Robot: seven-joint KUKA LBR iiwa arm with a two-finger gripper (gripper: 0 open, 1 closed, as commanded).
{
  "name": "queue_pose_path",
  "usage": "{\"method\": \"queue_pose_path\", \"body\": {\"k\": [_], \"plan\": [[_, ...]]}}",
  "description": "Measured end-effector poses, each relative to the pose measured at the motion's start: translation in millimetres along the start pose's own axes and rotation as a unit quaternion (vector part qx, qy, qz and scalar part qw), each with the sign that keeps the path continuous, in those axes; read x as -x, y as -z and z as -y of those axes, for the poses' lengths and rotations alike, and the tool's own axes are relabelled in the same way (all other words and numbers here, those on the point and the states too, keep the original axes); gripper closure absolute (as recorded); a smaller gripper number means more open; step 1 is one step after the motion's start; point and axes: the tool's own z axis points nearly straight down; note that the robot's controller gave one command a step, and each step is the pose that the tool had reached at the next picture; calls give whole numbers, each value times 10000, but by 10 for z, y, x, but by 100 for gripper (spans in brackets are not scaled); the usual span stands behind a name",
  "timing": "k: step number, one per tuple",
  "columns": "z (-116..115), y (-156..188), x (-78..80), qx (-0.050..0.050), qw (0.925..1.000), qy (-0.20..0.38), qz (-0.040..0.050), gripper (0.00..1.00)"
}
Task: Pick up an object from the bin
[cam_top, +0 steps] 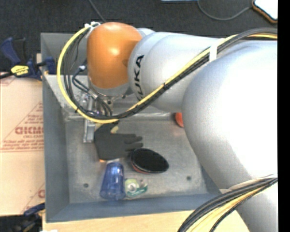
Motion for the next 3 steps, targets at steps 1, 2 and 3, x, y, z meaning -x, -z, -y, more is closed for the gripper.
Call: {"method": "queue_pose_path", "body": {"k": [1,2,3], "plan": [[0,0,0,0,10000,-1,0,0],[40,-44,-41,10,9999,135,30,0],[407,-329,50,-2,9953,966,23,0]]}}
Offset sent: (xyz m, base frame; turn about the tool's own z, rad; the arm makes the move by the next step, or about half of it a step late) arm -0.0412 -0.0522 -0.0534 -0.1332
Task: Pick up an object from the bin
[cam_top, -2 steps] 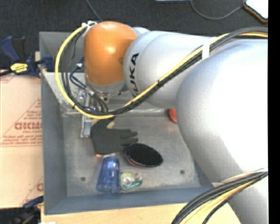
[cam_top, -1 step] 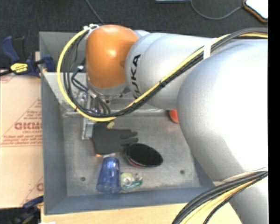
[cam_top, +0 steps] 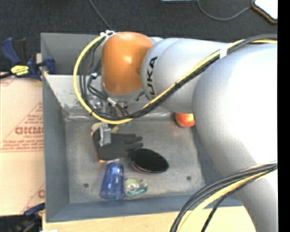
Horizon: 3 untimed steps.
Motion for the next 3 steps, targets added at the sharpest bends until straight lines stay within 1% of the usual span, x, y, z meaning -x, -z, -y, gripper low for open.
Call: {"method": "queue_pose_path", "body": {"k": [1,2,3], "plan": [[371,-455,-535,-9,9981,612,33,0],[478,-518,-199,18,9968,795,84,100],[478,-518,-199,19,9968,792,84,100]]}}
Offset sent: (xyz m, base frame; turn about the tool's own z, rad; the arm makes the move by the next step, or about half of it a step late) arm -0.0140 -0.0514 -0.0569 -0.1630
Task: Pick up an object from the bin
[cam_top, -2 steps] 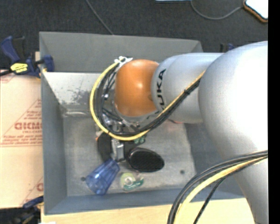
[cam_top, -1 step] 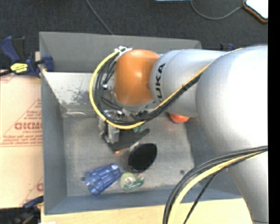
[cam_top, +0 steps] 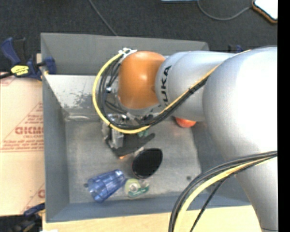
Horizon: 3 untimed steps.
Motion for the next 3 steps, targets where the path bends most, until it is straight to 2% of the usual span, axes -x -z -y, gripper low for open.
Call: {"method": "queue_pose_path", "body": {"k": [1,2,3], "plan": [[-207,-20,228,-32,9907,1359,37,100],[-199,-15,213,-13,9867,1622,76,100],[-92,-20,182,-20,9953,965,77,100]]}}
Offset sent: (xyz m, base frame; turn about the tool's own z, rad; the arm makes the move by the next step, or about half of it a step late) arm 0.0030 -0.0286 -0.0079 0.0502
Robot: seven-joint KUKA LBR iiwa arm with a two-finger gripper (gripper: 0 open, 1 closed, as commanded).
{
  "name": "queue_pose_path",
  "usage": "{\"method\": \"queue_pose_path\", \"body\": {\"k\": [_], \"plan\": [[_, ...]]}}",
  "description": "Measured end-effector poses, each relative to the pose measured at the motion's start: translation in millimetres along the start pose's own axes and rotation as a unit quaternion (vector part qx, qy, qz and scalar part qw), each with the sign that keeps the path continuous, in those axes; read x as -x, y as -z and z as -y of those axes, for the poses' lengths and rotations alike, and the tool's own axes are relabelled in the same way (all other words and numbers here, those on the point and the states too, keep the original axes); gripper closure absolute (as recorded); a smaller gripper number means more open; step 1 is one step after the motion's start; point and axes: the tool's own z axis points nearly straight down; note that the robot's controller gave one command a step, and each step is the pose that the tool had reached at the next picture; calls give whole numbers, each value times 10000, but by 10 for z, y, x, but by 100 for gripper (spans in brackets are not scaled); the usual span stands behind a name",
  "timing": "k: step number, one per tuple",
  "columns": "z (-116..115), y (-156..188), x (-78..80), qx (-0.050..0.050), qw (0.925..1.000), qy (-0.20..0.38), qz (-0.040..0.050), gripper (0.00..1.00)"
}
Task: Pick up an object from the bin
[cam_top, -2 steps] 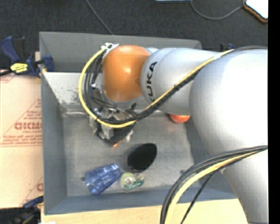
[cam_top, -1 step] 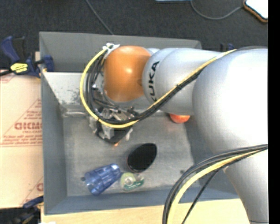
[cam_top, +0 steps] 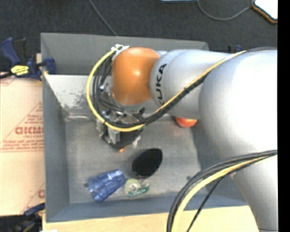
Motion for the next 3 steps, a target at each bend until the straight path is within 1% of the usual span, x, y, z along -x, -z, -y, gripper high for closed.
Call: {"method": "queue_pose_path", "body": {"k": [1,2,3], "plan": [[151,14,-194,15,9994,344,102,100],[251,4,-131,1,9999,-70,95,100],[329,1150,-275,11,9995,314,82,100]]}}
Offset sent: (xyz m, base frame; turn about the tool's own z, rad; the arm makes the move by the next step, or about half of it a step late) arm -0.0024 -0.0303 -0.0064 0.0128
